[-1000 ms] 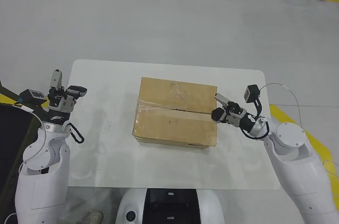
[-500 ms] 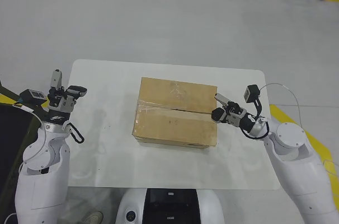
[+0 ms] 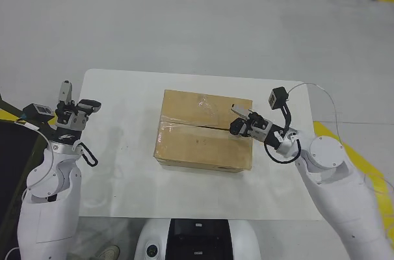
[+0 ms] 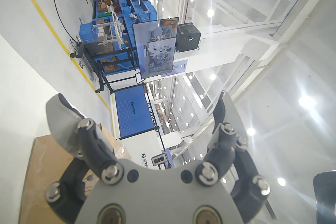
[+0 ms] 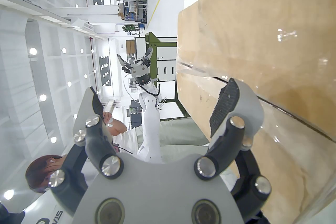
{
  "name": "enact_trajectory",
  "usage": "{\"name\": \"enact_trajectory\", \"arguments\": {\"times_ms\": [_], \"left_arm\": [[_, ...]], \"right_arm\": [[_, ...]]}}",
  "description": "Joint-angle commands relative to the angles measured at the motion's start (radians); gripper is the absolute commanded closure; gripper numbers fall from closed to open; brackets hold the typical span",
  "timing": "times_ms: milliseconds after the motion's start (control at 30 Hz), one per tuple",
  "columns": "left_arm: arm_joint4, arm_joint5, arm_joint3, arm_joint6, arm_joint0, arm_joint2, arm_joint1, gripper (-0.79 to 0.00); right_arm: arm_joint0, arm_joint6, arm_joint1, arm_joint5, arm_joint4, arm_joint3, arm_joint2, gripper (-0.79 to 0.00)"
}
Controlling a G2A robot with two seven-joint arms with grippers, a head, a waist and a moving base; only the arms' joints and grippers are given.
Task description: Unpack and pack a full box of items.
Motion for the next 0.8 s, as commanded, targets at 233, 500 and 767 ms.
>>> {"name": "enact_trajectory", "arguments": {"times_ms": [233,500,767], "left_arm": [[0.000,0.000,0.000,0.000,0.000,0.000,0.000,-0.785],[0.000,0.000,0.000,0.000,0.000,0.000,0.000,-0.785],[0.000,0.000,0.000,0.000,0.000,0.000,0.000,-0.785]], "right_arm": [[0.052,0.001,-0.016,-0.005,-0.005,-0.011,-0.068,-0.785],[0.052,0.001,-0.016,-0.005,-0.005,-0.011,-0.068,-0.785],[0.052,0.001,-0.016,-0.005,-0.005,-0.011,-0.068,-0.785]]}}
